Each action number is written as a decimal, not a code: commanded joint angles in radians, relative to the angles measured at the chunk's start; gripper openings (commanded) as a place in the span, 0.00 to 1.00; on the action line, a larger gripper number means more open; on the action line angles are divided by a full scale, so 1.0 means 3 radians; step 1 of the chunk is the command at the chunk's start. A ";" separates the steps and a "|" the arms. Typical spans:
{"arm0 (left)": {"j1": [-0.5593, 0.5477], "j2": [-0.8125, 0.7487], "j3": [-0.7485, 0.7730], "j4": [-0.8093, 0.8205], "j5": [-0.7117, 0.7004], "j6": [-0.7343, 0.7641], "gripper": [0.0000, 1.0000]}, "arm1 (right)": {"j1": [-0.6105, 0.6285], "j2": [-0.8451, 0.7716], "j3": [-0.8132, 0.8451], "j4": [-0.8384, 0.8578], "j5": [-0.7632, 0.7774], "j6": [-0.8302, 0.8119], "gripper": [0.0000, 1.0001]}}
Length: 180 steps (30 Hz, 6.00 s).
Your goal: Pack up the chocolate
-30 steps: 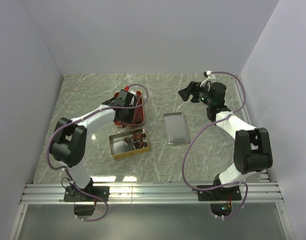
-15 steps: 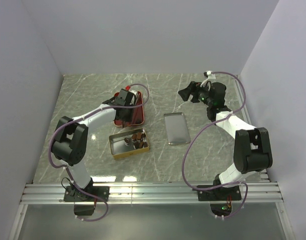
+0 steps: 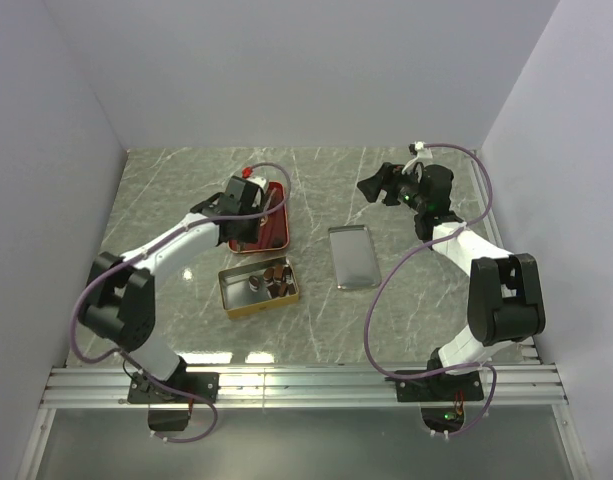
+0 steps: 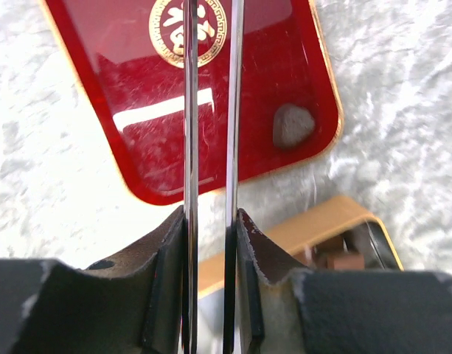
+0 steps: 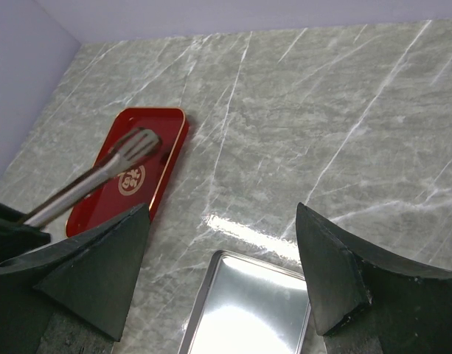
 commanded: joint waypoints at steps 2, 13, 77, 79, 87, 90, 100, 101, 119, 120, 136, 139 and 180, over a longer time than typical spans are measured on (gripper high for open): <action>0.0003 -0.0422 -0.0100 -0.0091 -0.0025 -0.0132 0.27 | -0.0032 0.0035 0.0112 0.0162 -0.0079 0.0019 0.86; -0.0115 -0.1098 -0.0432 -0.0458 0.0031 -0.0393 0.28 | -0.0042 0.0014 0.0091 0.0198 -0.0110 0.0040 0.86; -0.0315 -0.2893 -0.0586 -0.2371 0.1412 -0.1180 0.42 | -0.0068 -0.0026 0.0199 -0.0109 0.0044 -0.0021 0.85; -0.0315 -0.2898 -0.0606 -0.2381 0.1391 -0.1180 0.42 | -0.0068 -0.0032 0.0188 -0.0109 0.0054 -0.0021 0.85; -0.0315 -0.2939 -0.0509 -0.2361 0.1213 -0.1247 0.39 | -0.0068 -0.0042 0.0189 -0.0119 0.0049 -0.0027 0.85; -0.0314 -0.2939 -0.0433 -0.2330 0.1055 -0.1277 0.38 | -0.0068 -0.0062 0.0173 -0.0119 0.0059 -0.0032 0.85; -0.0315 -0.2597 -0.0560 -0.1442 0.0360 -0.1272 0.38 | -0.0063 -0.0129 0.0107 -0.0089 0.0054 -0.0032 0.85; -0.0315 -0.2576 -0.0591 -0.1319 0.0308 -0.1262 0.38 | -0.0063 -0.0129 0.0112 -0.0089 0.0039 -0.0022 0.85; 0.0574 -0.0884 -0.0039 0.0247 -0.0224 -0.0373 0.40 | -0.0063 -0.0108 0.0147 -0.0038 -0.0074 0.0014 0.85; 0.0661 -0.0853 -0.0059 0.0313 -0.0280 -0.0352 0.40 | -0.0068 -0.0098 0.0153 -0.0032 -0.0079 0.0025 0.85; 0.1357 -0.0153 -0.0197 0.0308 -0.0808 -0.0260 0.42 | -0.0073 -0.0057 0.0178 0.0009 -0.0120 0.0025 0.85; 0.1373 0.0006 -0.0182 0.0278 -0.0690 -0.0229 0.45 | -0.0073 -0.0032 0.0178 0.0019 -0.0130 0.0035 0.85; 0.1383 -0.1205 -0.0821 0.1811 0.0224 -0.0377 1.00 | 0.0044 0.0106 0.0361 -0.0384 0.0279 0.0040 0.83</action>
